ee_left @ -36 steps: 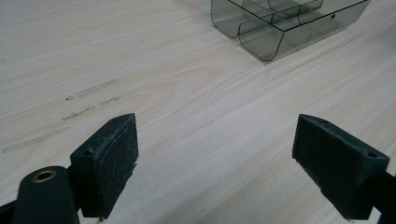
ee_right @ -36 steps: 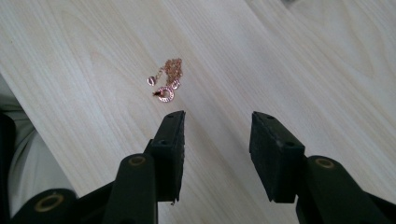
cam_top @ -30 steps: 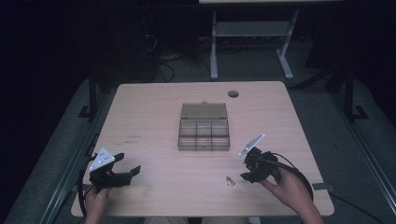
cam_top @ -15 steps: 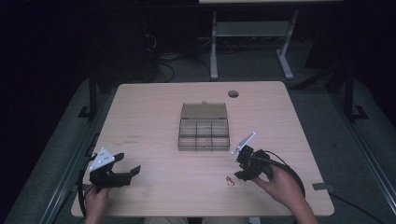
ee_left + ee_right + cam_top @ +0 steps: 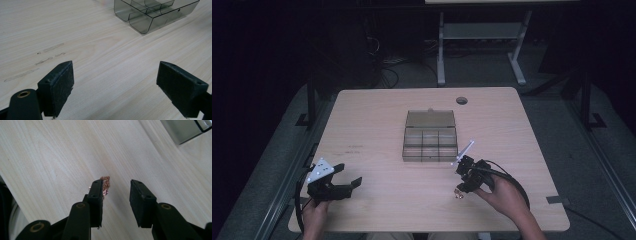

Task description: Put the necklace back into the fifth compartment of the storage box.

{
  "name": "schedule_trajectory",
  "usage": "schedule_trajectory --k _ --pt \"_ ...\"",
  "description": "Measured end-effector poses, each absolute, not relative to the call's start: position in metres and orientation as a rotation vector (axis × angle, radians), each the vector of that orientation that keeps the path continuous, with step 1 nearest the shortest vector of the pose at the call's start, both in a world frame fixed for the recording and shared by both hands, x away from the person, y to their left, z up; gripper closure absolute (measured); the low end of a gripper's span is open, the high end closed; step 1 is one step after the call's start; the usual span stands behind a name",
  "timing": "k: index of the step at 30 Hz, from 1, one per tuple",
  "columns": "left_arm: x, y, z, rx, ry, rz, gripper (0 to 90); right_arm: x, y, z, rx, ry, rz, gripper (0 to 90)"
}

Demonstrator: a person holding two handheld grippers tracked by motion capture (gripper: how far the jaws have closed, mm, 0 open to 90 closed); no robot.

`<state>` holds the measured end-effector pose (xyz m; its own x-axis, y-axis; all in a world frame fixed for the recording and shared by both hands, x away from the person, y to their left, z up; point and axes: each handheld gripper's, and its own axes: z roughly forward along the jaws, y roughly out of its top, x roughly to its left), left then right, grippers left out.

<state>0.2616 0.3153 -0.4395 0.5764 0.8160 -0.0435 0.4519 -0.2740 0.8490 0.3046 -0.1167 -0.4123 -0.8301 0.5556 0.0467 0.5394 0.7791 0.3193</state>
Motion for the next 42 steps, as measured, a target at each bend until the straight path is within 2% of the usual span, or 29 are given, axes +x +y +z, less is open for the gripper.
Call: schedule_trajectory --k 19,40,42 --pt "0.261 0.315 -0.439 1.915 1.012 0.515 14.1 0.310 -0.093 -0.431 0.888 2.988 0.390 66.2" --pt "0.261 0.314 -0.439 1.917 1.012 0.515 14.1 0.310 -0.084 -0.437 0.883 2.988 0.283 75.2" --pt "0.261 0.314 -0.439 1.914 1.012 0.517 14.1 0.309 -0.082 -0.437 0.865 2.988 0.278 78.8"
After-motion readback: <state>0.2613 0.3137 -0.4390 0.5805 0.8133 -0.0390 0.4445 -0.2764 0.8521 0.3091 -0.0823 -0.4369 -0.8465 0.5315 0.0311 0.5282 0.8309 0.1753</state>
